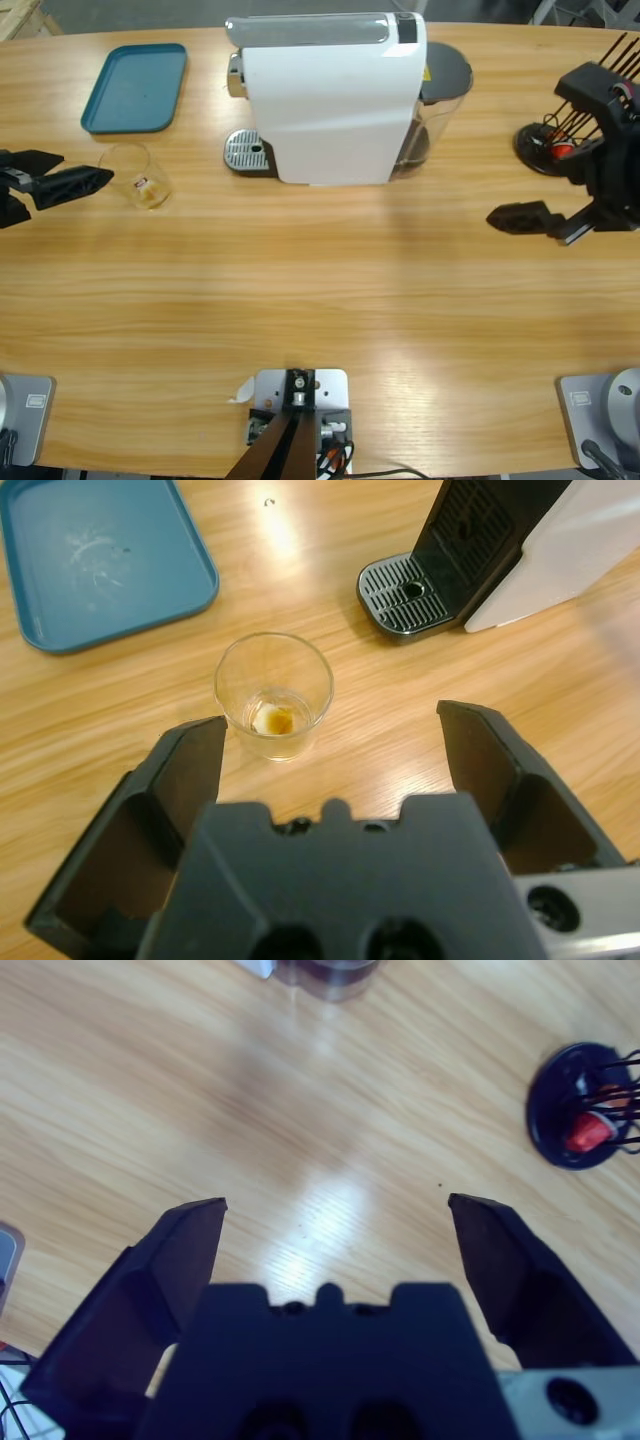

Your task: Pour coffee

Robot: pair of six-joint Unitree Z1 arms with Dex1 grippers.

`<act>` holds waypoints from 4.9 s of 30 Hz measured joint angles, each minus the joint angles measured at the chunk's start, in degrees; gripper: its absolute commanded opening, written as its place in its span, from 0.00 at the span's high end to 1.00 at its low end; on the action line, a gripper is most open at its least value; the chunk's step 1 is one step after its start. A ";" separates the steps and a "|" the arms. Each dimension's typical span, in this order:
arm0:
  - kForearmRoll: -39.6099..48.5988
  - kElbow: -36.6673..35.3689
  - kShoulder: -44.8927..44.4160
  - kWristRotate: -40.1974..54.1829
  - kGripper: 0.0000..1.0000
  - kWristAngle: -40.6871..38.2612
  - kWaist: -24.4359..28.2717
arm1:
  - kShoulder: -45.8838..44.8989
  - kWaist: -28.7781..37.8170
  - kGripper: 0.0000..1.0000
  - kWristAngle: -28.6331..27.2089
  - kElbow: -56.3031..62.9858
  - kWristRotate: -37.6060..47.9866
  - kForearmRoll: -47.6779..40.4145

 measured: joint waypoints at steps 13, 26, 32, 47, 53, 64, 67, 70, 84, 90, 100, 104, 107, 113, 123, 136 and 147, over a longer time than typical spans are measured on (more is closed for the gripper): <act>-4.65 0.74 10.50 -0.54 0.09 0.07 0.00 | 0.00 0.00 0.00 1.98 2.94 0.50 -2.89; -11.07 0.75 19.13 -1.36 0.09 4.94 -0.06 | -1.07 -0.01 0.00 2.49 3.20 0.50 -3.05; -11.53 1.34 15.08 -0.28 0.09 5.01 -1.64 | -1.06 -0.01 0.00 2.74 3.49 0.50 -4.17; -11.52 3.61 3.28 0.22 0.09 8.75 -1.75 | -1.06 -0.02 0.00 3.39 4.25 0.50 -4.93; -11.70 4.10 8.12 -1.73 0.09 7.01 -1.75 | -1.06 -0.02 0.00 3.99 4.25 0.51 -4.93; -13.01 4.09 16.15 -2.21 0.09 6.09 -1.75 | -1.06 -0.02 0.00 4.02 4.34 0.59 -4.96; -13.44 4.09 17.67 -2.33 0.09 6.09 -1.75 | -1.06 -0.02 0.00 4.24 4.39 0.64 -5.19; -14.12 4.09 18.25 -2.33 0.09 6.09 -1.75 | -1.06 -0.02 0.00 4.29 4.49 0.64 -5.36; -4.16 1.52 -0.09 1.77 0.09 14.91 -2.14 | -0.64 -0.02 0.00 4.94 4.85 0.87 -6.30; -2.66 1.10 -0.08 -3.38 0.09 15.25 -5.76 | -0.46 -0.02 0.00 4.95 4.92 0.87 -6.31; -2.74 1.62 3.86 -11.32 0.10 16.59 -8.95 | -0.46 -0.02 0.00 5.23 4.99 0.88 -6.31; -3.15 1.63 7.95 -11.96 0.10 16.83 -9.03 | -0.46 -0.02 0.00 5.34 4.99 0.90 -6.31; -3.50 1.63 9.55 -11.97 0.10 16.83 -9.04 | -0.46 -0.02 0.00 5.34 4.99 1.00 -6.31; -3.93 1.62 11.29 -11.96 0.10 17.79 -9.07 | -0.46 -0.02 0.00 5.36 4.99 1.00 -6.31; -3.94 1.46 11.45 -9.74 0.10 20.75 -9.64 | -0.46 -0.02 0.00 5.50 5.00 1.01 -6.31; -4.16 1.33 14.17 -10.95 0.10 22.57 -9.66 | -0.46 -0.02 0.00 5.57 5.06 1.01 -6.31; -5.33 1.33 17.79 -12.40 0.10 22.77 -9.69 | -0.46 -0.02 0.00 5.95 5.06 1.01 -6.31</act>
